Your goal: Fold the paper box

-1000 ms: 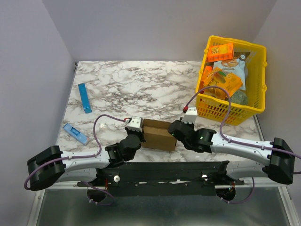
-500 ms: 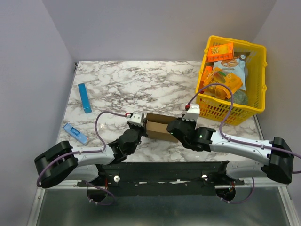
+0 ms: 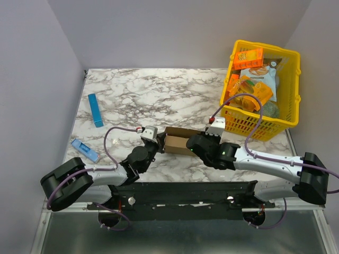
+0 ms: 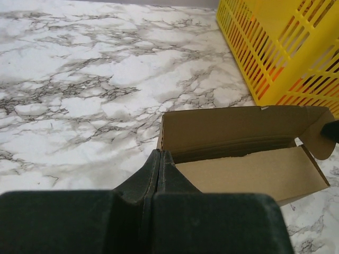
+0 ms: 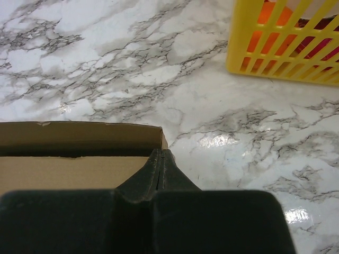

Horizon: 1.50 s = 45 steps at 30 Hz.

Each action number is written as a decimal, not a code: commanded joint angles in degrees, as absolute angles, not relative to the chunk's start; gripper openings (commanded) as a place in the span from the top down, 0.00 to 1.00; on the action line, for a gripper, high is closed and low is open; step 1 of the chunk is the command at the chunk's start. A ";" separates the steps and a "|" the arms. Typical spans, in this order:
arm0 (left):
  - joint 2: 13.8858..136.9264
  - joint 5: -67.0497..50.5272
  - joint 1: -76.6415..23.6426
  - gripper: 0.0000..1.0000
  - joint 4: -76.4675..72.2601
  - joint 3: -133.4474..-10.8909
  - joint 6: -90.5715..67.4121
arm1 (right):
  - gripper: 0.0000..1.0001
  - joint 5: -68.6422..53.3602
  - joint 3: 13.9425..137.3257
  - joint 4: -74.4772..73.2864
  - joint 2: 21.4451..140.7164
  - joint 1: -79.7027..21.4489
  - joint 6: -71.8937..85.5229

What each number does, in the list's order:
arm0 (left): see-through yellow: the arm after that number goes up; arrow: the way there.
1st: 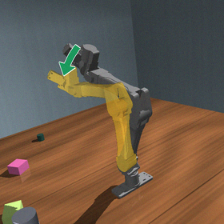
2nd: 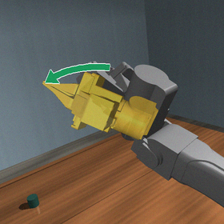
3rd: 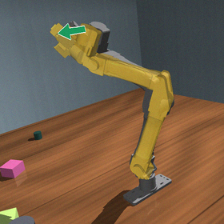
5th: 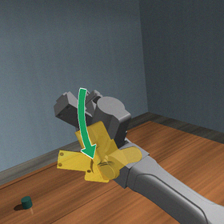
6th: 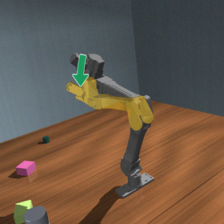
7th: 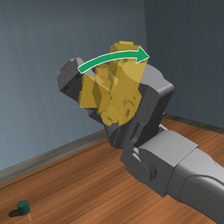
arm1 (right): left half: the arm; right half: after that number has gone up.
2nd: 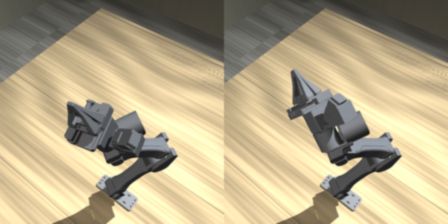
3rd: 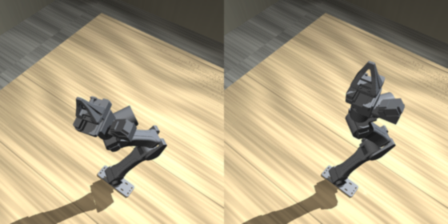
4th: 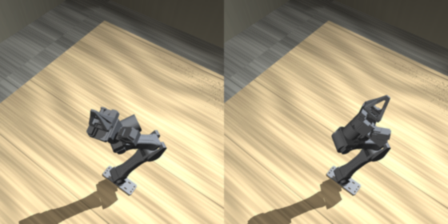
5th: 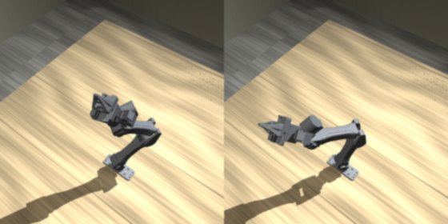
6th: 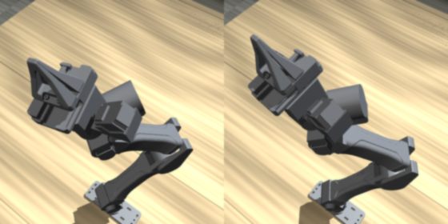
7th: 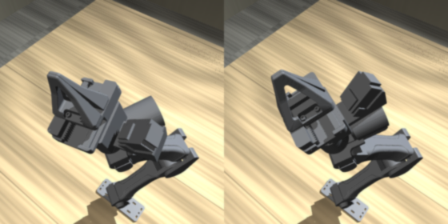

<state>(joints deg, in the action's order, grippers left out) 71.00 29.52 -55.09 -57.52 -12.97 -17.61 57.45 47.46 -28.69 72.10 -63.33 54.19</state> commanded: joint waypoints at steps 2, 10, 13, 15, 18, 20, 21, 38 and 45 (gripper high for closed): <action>69.61 24.52 -55.20 1.00 -62.40 -10.99 -20.39 | 1.00 59.77 47.64 -25.31 72.42 -64.25 57.30; 69.78 24.08 -54.93 1.00 -57.92 -11.34 -25.91 | 0.99 60.82 48.07 -26.63 73.39 -64.95 59.06; 71.01 24.35 -54.93 1.00 -60.20 -10.37 -26.72 | 1.00 61.26 48.25 -27.51 73.83 -65.48 60.81; 71.37 24.78 -54.93 1.00 -60.12 -10.63 -26.72 | 1.00 61.26 47.90 -27.86 74.00 -66.18 61.87; 72.33 24.79 -54.93 1.00 -60.82 -10.63 -26.81 | 1.00 61.17 47.64 -28.56 74.44 -67.23 63.72; 72.77 24.61 -54.93 1.00 -61.00 -10.55 -26.81 | 1.00 61.35 47.72 -29.70 74.79 -67.76 64.77; 72.86 24.52 -54.93 1.00 -61.00 -10.55 -26.72 | 1.00 61.43 47.81 -30.49 75.32 -68.29 65.30; 77.61 29.26 -56.95 1.00 -64.16 -10.11 -25.14 | 1.00 62.22 45.97 -45.69 76.11 -72.51 80.76; 78.31 28.92 -57.57 1.00 -64.42 -10.37 -24.87 | 0.99 64.07 47.29 -53.35 77.70 -73.48 86.92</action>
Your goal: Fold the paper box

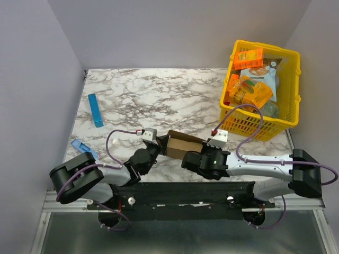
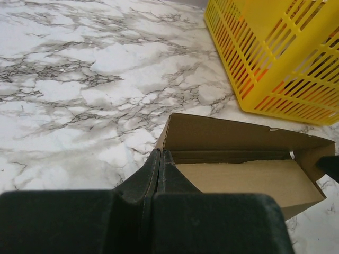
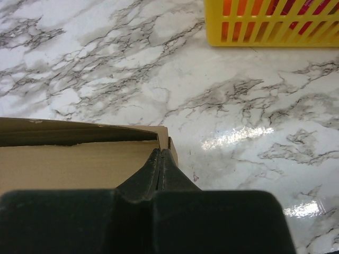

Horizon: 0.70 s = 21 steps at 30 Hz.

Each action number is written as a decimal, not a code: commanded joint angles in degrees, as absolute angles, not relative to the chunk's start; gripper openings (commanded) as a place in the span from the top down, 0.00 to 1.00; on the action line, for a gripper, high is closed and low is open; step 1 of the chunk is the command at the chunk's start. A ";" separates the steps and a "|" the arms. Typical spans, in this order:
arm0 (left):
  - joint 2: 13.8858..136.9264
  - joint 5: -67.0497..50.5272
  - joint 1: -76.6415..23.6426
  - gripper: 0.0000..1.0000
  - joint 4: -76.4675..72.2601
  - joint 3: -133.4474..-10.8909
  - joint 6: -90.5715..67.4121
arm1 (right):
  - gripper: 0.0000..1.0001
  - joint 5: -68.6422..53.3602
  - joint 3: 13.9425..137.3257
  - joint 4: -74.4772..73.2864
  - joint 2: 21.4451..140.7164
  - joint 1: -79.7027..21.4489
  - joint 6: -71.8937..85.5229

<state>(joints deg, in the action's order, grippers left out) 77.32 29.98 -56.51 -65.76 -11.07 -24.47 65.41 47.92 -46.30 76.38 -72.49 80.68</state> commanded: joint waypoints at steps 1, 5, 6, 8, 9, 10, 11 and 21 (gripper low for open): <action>78.22 28.65 -57.57 1.00 -64.34 -10.37 -24.87 | 1.00 64.07 47.02 -53.78 76.74 -73.48 87.71; 78.13 28.30 -57.57 1.00 -64.25 -10.20 -24.87 | 0.99 63.02 44.04 -51.43 74.62 -73.56 87.45; 77.96 28.13 -57.66 1.00 -64.25 -10.02 -24.87 | 1.00 62.76 43.77 -51.07 74.53 -73.65 87.36; 77.96 27.86 -57.66 1.00 -64.51 -9.67 -25.31 | 0.99 62.40 43.68 -50.71 75.05 -73.91 87.19; 77.96 27.86 -57.66 1.00 -64.51 -9.49 -25.49 | 1.00 62.58 43.94 -50.89 75.49 -74.09 87.36; 77.70 27.86 -57.66 1.00 -64.51 -9.49 -25.66 | 1.00 62.58 44.21 -51.06 75.93 -74.35 87.97; 77.70 27.86 -57.66 1.00 -64.25 -9.49 -25.84 | 1.00 62.58 44.56 -51.76 76.98 -74.53 88.24; 71.72 27.42 -58.10 1.00 -50.90 -11.86 -31.64 | 1.00 63.02 49.57 -60.91 82.35 -75.23 95.71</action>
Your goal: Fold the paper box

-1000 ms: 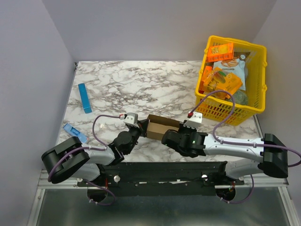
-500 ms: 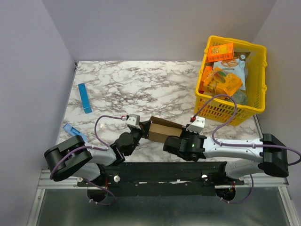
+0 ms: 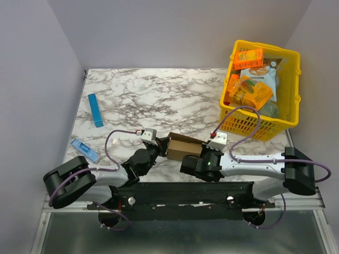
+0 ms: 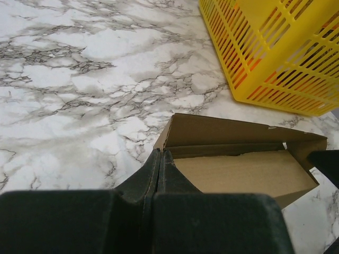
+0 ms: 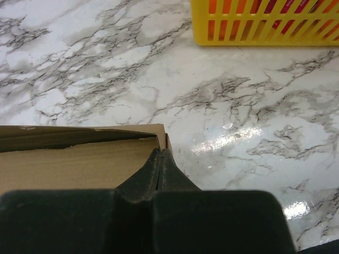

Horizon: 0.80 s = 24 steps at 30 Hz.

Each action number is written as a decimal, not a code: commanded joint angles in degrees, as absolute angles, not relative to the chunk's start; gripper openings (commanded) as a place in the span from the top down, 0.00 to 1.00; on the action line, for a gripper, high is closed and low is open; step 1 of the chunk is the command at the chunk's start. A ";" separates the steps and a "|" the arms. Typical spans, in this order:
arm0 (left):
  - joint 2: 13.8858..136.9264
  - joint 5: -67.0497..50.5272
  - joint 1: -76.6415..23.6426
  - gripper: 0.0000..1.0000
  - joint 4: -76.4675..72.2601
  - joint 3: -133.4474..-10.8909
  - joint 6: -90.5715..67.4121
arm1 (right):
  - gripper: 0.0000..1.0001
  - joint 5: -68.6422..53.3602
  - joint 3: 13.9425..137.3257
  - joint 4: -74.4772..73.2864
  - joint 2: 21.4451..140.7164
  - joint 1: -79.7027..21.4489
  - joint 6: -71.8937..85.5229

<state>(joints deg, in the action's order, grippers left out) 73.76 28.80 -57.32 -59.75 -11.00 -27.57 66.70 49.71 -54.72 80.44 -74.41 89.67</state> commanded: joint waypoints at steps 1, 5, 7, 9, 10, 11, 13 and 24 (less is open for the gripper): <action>70.76 27.33 -58.10 1.00 -49.84 -12.04 -32.51 | 1.00 62.93 49.40 -60.91 82.27 -75.23 95.97; 68.73 27.16 -58.10 1.00 -45.02 -12.83 -34.53 | 1.00 63.11 48.96 -60.82 81.91 -75.23 96.15; 67.68 27.07 -58.10 1.00 -43.25 -13.36 -35.24 | 1.00 63.02 49.04 -60.73 82.00 -75.23 96.06; 67.41 26.46 -58.10 1.00 -42.19 -13.54 -35.86 | 1.00 62.93 49.13 -60.82 82.35 -75.32 96.06; 67.41 26.37 -58.18 1.00 -42.19 -13.54 -36.03 | 0.99 62.84 49.22 -60.82 82.35 -75.32 96.15; 67.50 26.11 -58.18 1.00 -41.67 -13.54 -36.21 | 1.00 62.84 49.22 -60.73 82.35 -75.32 96.07; 67.06 25.49 -58.10 1.00 -40.87 -13.36 -37.61 | 1.00 62.75 49.31 -60.73 82.44 -75.32 96.06; 64.60 25.05 -59.06 1.00 -33.14 -15.47 -42.27 | 1.00 62.49 50.54 -61.35 83.93 -75.32 95.98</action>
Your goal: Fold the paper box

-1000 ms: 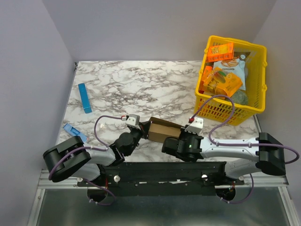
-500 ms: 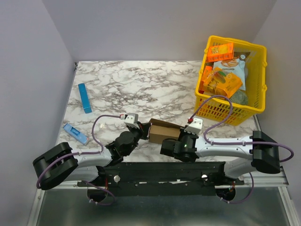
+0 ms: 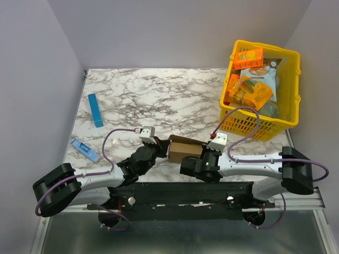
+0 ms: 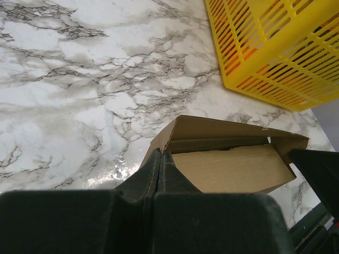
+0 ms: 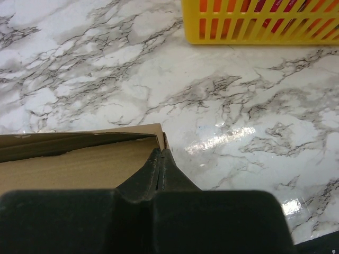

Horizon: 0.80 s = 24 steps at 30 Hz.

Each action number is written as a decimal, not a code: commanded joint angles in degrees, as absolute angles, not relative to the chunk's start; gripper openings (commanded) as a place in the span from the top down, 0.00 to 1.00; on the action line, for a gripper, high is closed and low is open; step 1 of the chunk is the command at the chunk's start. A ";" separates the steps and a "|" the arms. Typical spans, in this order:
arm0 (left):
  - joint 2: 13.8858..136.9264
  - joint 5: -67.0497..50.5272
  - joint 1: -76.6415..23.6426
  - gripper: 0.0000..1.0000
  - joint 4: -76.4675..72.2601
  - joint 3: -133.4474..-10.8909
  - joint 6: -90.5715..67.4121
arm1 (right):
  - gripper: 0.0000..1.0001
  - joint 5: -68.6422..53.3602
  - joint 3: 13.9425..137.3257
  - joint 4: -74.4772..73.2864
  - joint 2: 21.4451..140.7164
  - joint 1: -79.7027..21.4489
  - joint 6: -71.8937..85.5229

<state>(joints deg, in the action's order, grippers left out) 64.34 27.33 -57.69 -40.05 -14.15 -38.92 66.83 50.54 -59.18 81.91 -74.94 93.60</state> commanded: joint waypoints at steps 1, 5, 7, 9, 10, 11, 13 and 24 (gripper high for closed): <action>64.77 25.05 -59.15 1.00 -32.70 -15.64 -42.45 | 1.00 62.32 50.62 -61.43 84.11 -75.32 96.06; 64.78 25.40 -60.03 1.00 -30.59 -16.70 -43.77 | 1.00 62.40 50.80 -61.79 84.37 -75.32 96.24; 64.69 25.75 -60.29 1.00 -29.27 -16.96 -43.94 | 1.00 62.40 50.98 -61.79 84.38 -75.41 96.33; 64.60 26.10 -60.55 1.00 -28.57 -16.88 -44.21 | 1.00 62.40 50.98 -61.87 84.46 -75.32 96.42; 64.51 26.19 -60.64 1.00 -28.48 -16.70 -44.38 | 1.00 62.23 50.98 -61.87 84.55 -75.32 96.42; 64.16 26.28 -60.64 1.00 -28.39 -16.53 -44.56 | 0.99 62.31 50.98 -61.79 84.55 -75.32 96.42; 63.72 26.54 -60.64 1.00 -27.86 -16.78 -44.56 | 1.00 62.23 50.98 -61.79 84.73 -75.32 96.33; 61.61 26.28 -60.64 1.00 -16.01 -24.61 -44.38 | 0.99 62.58 51.50 -62.84 85.25 -75.41 97.03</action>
<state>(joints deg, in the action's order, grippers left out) 62.70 28.05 -59.66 -21.82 -22.13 -42.83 66.78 51.27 -62.70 83.85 -74.94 94.11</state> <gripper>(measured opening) 0.009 0.009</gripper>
